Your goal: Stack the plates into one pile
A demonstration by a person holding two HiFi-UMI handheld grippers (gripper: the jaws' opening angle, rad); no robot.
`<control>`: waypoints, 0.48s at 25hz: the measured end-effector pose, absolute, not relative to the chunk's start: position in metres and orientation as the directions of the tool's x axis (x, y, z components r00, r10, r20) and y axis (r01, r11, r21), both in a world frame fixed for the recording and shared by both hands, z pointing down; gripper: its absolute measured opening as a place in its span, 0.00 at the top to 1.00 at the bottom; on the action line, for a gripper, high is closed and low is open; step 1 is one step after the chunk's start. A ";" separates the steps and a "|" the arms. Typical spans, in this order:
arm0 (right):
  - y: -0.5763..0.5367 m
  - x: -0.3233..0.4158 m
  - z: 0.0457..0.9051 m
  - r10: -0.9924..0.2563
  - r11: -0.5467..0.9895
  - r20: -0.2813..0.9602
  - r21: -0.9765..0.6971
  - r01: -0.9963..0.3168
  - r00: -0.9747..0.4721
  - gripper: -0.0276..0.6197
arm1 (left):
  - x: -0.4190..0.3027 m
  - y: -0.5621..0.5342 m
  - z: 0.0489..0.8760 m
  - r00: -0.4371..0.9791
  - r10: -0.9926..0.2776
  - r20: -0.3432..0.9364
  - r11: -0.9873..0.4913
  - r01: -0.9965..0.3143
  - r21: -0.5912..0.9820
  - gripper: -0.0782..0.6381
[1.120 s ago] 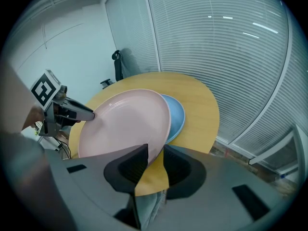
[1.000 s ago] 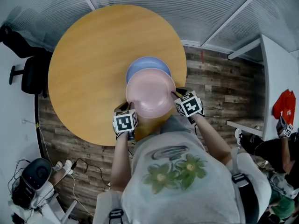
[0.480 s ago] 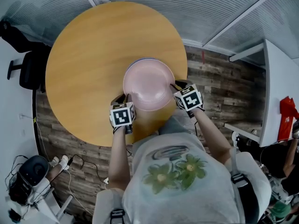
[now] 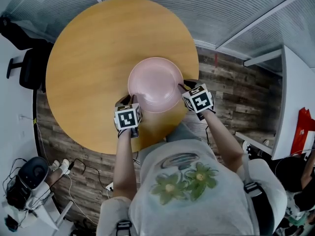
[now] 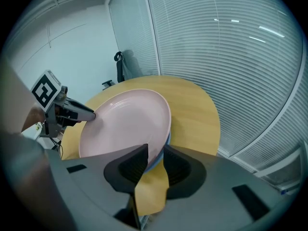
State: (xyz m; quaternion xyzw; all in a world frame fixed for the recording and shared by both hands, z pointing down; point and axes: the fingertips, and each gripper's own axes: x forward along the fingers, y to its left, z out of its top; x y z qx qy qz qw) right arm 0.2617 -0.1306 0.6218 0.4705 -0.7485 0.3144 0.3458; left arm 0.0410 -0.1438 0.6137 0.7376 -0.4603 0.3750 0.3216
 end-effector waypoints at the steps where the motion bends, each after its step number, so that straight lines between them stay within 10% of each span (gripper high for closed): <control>1: -0.133 0.261 0.624 -0.485 0.362 0.815 -0.142 -0.921 -0.317 0.78 | 0.041 -0.145 0.616 0.294 -0.435 0.851 -0.370 -0.920 0.129 0.77; 12: -0.140 0.265 0.654 -0.463 0.376 0.824 -0.153 -0.914 -0.328 0.78 | 0.045 -0.149 0.643 0.266 -0.418 0.869 -0.356 -0.928 0.113 0.77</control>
